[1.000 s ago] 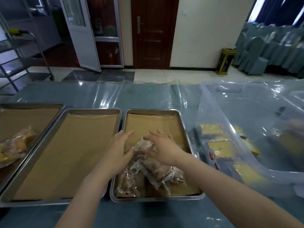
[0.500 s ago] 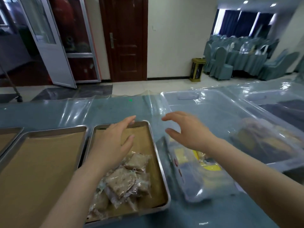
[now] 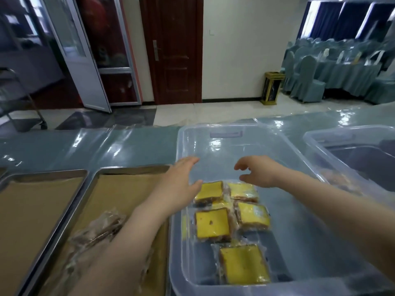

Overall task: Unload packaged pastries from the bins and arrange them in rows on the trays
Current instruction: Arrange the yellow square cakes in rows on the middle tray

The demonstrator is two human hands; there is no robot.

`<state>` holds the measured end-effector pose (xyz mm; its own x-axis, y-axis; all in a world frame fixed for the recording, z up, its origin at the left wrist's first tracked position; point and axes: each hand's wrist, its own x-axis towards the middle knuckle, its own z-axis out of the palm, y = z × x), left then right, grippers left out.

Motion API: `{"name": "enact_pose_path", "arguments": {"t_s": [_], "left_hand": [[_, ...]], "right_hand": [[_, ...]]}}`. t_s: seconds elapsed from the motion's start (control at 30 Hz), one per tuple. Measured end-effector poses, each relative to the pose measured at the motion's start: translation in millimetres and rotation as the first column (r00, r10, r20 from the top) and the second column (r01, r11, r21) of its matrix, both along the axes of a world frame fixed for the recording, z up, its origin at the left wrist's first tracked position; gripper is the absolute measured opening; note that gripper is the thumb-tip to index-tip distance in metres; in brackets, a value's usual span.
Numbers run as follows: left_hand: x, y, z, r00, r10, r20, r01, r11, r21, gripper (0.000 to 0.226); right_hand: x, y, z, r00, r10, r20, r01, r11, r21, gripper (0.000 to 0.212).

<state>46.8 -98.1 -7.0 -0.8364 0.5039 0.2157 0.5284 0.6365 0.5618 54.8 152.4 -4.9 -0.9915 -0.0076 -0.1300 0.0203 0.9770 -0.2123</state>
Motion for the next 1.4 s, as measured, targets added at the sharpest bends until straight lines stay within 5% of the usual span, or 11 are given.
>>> {"name": "enact_pose_path", "arguments": {"t_s": [0.17, 0.3, 0.4, 0.53, 0.7, 0.9, 1.1, 1.23, 1.4], "left_hand": [[-9, 19, -27, 0.995, 0.081, -0.064, -0.093, 0.974, -0.205, 0.069], [-9, 19, -29, 0.991, 0.088, -0.099, -0.111, 0.959, -0.261, 0.072], [-7, 20, -28, 0.989, 0.11, -0.095, -0.133, 0.947, -0.293, 0.071], [-5, 22, -23, 0.987, 0.125, -0.102, -0.151, 0.934, -0.325, 0.071], [-1, 24, -19, 0.985, 0.137, -0.105, -0.166, 0.922, -0.349, 0.07], [3, 27, -13, 0.981, 0.17, -0.096, -0.193, 0.915, -0.354, 0.07], [4, 26, -13, 0.98, 0.173, -0.102, -0.199, 0.903, -0.382, 0.069], [3, 26, -14, 0.978, 0.193, -0.084, -0.21, 0.901, -0.379, 0.068], [1, 27, -15, 0.979, 0.171, -0.107, -0.201, 0.877, -0.436, 0.067]], "right_hand": [[-35, 1, -46, 0.992, 0.091, 0.088, -0.103, 0.984, 0.143, 0.035], [-33, 1, -89, 0.946, 0.13, 0.298, -0.236, 0.905, 0.354, 0.019], [-16, 10, -129, 0.873, 0.068, 0.483, -0.29, 0.868, 0.402, 0.062], [-5, 14, -156, 0.907, 0.095, 0.409, -0.31, 0.809, 0.5, 0.081], [-46, 17, -91, 0.936, 0.035, 0.351, -0.142, 0.949, 0.282, 0.032], [-85, 33, -64, 0.996, -0.085, -0.035, 0.09, 0.984, 0.154, 0.028], [-72, 42, -131, 0.952, 0.017, 0.305, -0.12, 0.939, 0.322, 0.066], [-74, 47, -152, 0.962, 0.056, 0.267, -0.148, 0.93, 0.337, 0.079], [-78, 48, -160, 0.979, 0.065, 0.192, -0.129, 0.93, 0.343, 0.061]]}}
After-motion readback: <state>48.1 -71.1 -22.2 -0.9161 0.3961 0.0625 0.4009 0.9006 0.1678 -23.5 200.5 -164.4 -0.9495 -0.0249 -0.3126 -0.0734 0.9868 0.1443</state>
